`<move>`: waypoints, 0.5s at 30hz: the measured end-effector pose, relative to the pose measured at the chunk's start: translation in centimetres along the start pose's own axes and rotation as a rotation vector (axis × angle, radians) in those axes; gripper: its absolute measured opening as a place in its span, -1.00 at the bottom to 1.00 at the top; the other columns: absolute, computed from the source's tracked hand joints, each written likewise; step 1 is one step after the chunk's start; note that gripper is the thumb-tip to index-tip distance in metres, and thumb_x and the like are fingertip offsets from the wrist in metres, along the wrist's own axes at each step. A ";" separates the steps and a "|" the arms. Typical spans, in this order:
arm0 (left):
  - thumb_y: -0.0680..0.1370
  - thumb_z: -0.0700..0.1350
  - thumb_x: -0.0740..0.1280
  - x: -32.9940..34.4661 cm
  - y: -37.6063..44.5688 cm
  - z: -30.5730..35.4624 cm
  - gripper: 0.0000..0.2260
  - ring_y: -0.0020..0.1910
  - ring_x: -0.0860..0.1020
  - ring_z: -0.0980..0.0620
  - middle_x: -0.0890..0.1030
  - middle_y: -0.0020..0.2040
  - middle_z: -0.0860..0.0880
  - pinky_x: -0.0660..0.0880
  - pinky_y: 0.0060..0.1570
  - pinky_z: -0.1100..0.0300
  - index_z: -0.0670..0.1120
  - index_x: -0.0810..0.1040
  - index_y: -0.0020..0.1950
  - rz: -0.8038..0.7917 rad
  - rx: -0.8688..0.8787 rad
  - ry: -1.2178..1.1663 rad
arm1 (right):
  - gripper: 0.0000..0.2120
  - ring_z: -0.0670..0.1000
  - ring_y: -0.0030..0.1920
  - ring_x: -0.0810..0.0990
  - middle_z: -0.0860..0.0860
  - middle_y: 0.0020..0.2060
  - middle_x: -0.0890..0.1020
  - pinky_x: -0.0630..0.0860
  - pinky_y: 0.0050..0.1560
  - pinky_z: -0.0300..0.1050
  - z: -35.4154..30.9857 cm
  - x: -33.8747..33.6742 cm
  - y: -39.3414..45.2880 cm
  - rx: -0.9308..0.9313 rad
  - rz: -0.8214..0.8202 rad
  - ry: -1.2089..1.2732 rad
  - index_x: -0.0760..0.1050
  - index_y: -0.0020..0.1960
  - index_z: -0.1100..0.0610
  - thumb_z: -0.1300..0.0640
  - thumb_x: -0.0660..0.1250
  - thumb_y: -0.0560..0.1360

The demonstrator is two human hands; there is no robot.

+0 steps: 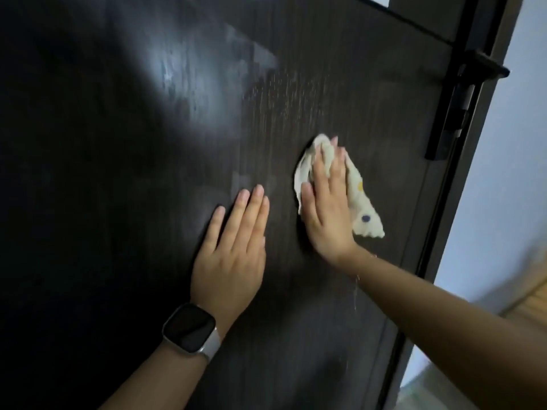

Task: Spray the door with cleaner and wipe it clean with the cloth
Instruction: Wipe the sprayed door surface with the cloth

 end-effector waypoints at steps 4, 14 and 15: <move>0.66 -0.10 0.11 0.0 0.0 -0.3 -0.51 0.54 0.16 -0.06 0.17 0.56 -0.11 0.10 0.50 -0.01 -0.19 0.15 0.57 0.017 -0.032 0.040 | -0.48 0.13 0.57 -0.19 0.09 0.57 -0.16 -0.19 0.54 0.00 0.4 1.1 -2.5 -0.064 0.031 0.016 -0.15 0.58 0.08 0.05 -0.06 0.67; 0.65 -0.18 0.12 -0.3 -0.8 -0.2 -0.56 0.55 0.11 -0.12 0.15 0.56 -0.13 -0.03 0.53 -0.06 -0.16 0.23 0.54 0.083 -0.160 0.022 | -0.47 0.14 0.56 -0.15 0.10 0.58 -0.11 -0.03 0.53 0.03 5.5 9.0 -22.6 -0.573 -0.331 -0.208 -0.12 0.59 0.03 0.12 -0.04 0.66; 0.64 -0.18 0.13 -0.3 -1.6 0.1 -0.56 0.55 0.09 -0.12 0.13 0.56 -0.14 -0.07 0.53 -0.06 -0.18 0.24 0.53 0.096 -0.226 -0.013 | -0.54 0.15 0.55 -0.09 0.15 0.56 0.00 0.13 0.49 0.01 5.9 8.5 -21.7 -0.542 -0.305 -0.233 -0.06 0.58 0.04 0.10 -0.15 0.68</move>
Point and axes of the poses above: each hand's wrist, its own y-axis towards the middle knuckle, its own x-axis out of the palm, z = x × y, the point moved 8 cm from there along y, towards the middle knuckle
